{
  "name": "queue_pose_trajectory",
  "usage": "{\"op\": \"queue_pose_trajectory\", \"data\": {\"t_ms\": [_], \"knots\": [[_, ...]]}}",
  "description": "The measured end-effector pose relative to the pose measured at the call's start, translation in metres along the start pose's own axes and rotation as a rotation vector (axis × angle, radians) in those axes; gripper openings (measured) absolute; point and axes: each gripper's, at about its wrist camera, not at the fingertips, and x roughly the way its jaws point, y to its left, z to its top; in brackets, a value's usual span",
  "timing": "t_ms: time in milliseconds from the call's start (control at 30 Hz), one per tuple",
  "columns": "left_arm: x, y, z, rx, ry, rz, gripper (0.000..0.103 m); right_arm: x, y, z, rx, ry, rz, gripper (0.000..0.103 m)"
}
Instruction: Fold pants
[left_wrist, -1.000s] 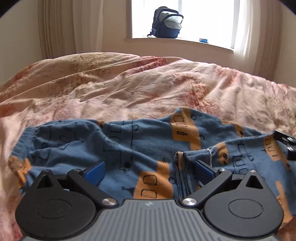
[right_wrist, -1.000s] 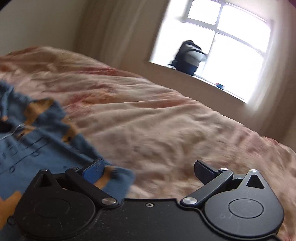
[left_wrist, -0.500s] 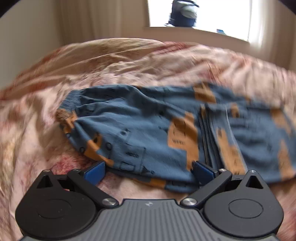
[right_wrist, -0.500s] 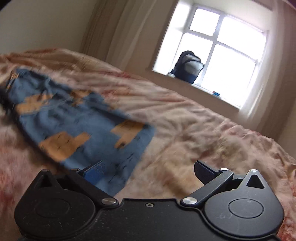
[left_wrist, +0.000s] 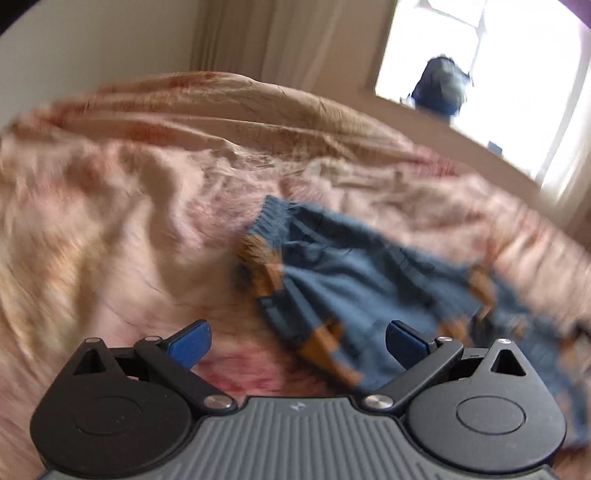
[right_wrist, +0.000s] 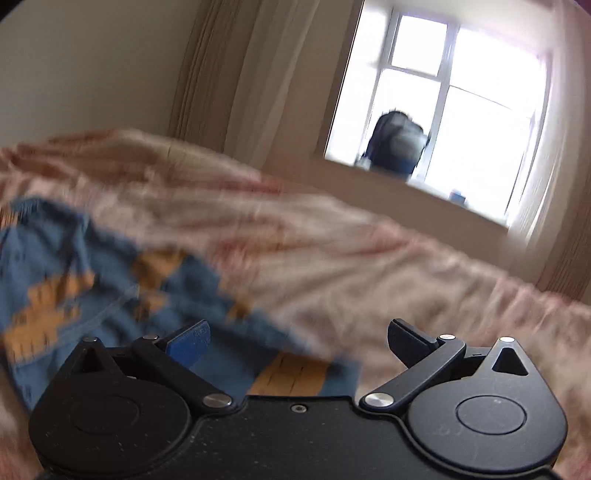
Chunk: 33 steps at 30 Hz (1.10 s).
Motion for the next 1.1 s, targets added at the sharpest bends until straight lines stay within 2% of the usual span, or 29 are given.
{"op": "queue_pose_trajectory", "data": {"t_ms": [67,100,200,300,400,500,567,600,667,700,767,800,933,1000,1100], "knots": [[0.001,-0.001,-0.007,-0.062,-0.035,-0.059,0.103,0.012,0.010,0.008,-0.037,0.037,0.032,0.102],[0.003,-0.003,-0.010,-0.062,-0.041,-0.062,0.103,0.019,0.020,0.007,-0.055,0.054,0.048,0.102],[0.003,-0.007,-0.018,0.031,-0.068,-0.008,0.103,0.051,0.051,-0.015,-0.105,0.180,0.064,0.102],[-0.006,-0.004,-0.018,0.059,-0.117,0.051,0.103,0.043,0.052,-0.017,-0.069,0.119,0.024,0.102],[-0.006,0.006,-0.009,-0.018,-0.129,0.041,0.103,0.028,0.049,0.002,-0.056,0.063,0.031,0.102],[-0.001,0.026,0.003,-0.125,-0.106,-0.002,0.103,0.020,0.060,0.030,-0.210,0.069,0.125,0.102],[0.000,0.038,0.006,-0.178,-0.111,0.002,0.103,0.019,0.068,0.049,-0.336,0.110,0.208,0.102],[0.000,0.043,0.008,-0.200,-0.121,0.024,0.103,0.021,0.071,0.060,-0.373,0.154,0.248,0.102],[0.003,0.048,0.011,-0.230,-0.130,0.090,0.103,0.036,0.081,0.074,-0.410,0.310,0.304,0.102],[0.005,0.051,0.011,-0.242,-0.134,0.113,0.103,0.046,0.087,0.076,-0.431,0.412,0.311,0.102],[0.005,0.059,0.012,-0.274,-0.137,0.112,0.103,0.069,0.106,0.075,-0.495,0.604,0.276,0.102],[0.006,0.062,0.013,-0.290,-0.137,0.095,0.103,0.077,0.114,0.077,-0.511,0.630,0.267,0.101],[0.006,0.067,0.013,-0.305,-0.142,0.051,0.103,0.091,0.131,0.100,-0.462,0.454,0.339,0.102],[0.011,0.066,0.014,-0.311,-0.141,0.051,0.103,0.101,0.137,0.109,-0.434,0.401,0.371,0.102],[0.009,0.065,0.011,-0.312,-0.148,0.050,0.103,0.118,0.161,0.112,-0.464,0.329,0.354,0.102]]}}
